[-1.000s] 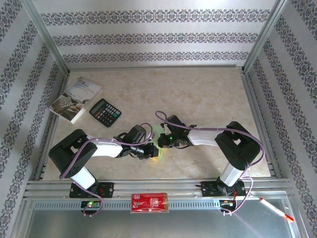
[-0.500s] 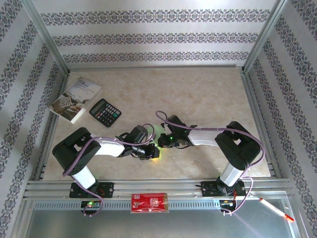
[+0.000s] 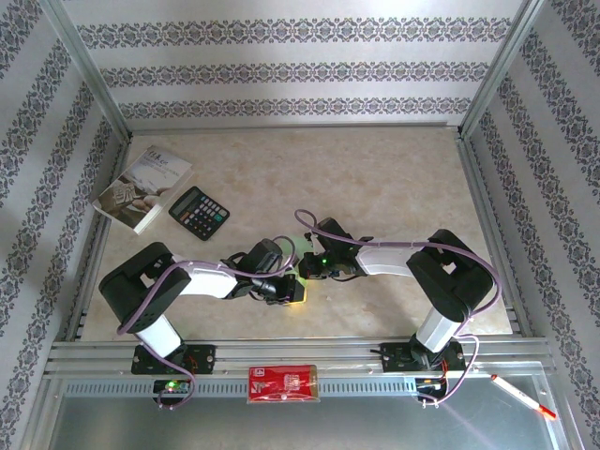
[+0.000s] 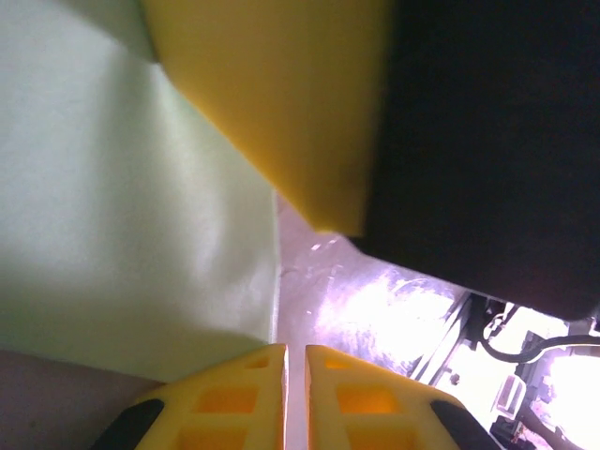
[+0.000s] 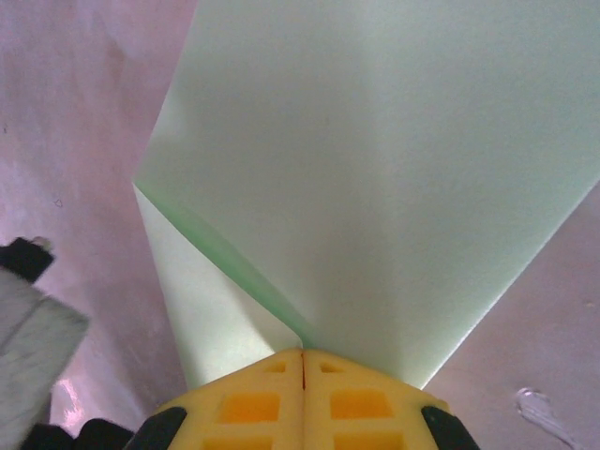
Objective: Fold a paper plane with a square sheet of paper (pick it up from the middle)
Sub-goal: Third fold the triangle at the center of the table.
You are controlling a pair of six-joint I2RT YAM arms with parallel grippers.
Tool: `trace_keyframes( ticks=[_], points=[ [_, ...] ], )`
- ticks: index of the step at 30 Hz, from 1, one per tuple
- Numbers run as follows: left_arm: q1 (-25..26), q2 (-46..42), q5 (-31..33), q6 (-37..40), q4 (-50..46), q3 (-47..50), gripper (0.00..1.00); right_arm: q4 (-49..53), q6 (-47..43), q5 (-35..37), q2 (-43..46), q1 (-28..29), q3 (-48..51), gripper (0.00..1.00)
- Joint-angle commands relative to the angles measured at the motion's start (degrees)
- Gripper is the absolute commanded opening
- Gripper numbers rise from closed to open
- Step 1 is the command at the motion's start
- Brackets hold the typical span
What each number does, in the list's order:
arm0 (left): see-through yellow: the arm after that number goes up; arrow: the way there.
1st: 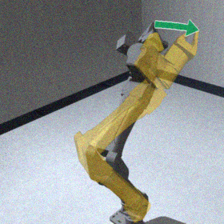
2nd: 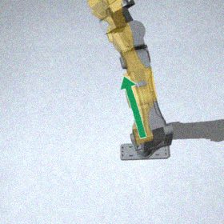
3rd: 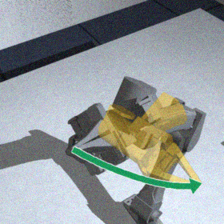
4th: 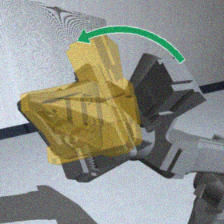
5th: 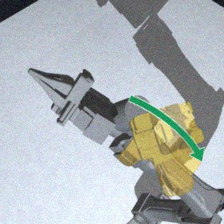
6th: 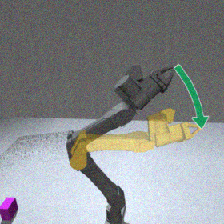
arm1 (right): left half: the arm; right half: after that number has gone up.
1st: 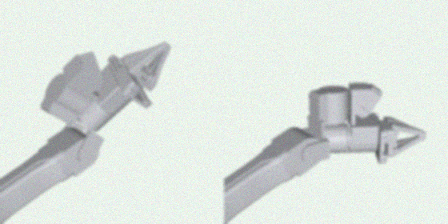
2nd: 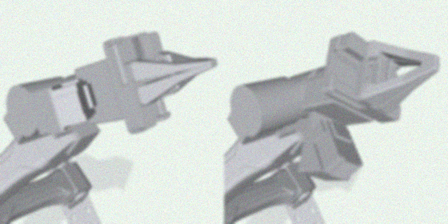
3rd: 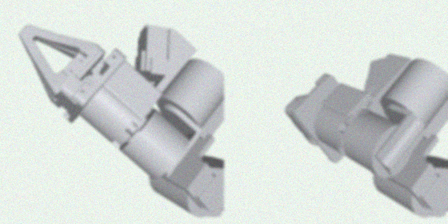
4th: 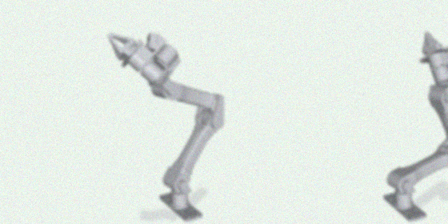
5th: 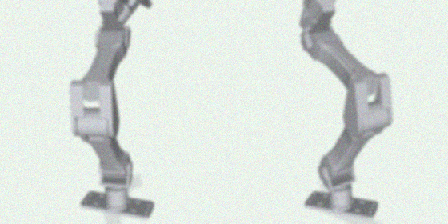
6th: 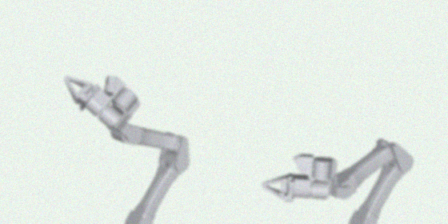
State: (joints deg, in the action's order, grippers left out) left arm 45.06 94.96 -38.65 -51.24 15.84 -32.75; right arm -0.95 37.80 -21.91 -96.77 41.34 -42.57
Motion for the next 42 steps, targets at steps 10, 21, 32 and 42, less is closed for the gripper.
trace_keyframes(
  ticks=[10,21,32,42],
  points=[
    [2.35,0.68,3.22,4.55,-8.76,-2.80,0.12,3.37,0.56,3.89,-1.72,-0.53,2.73,0.02],
    [5.70,-0.72,9.46,11.29,-19.07,-6.06,0.08,3.45,0.41,3.72,-1.73,-0.80,2.73,0.02],
    [5.70,-4.95,3.32,9.57,-12.54,-4.47,0.11,3.32,0.26,3.73,-1.75,-1.00,3.24,0.02],
    [-9.15,-13.57,2.67,4.96,-9.73,-0.31,0.11,3.59,-0.62,3.10,-1.49,-1.17,3.53,0.02]
  ],
)
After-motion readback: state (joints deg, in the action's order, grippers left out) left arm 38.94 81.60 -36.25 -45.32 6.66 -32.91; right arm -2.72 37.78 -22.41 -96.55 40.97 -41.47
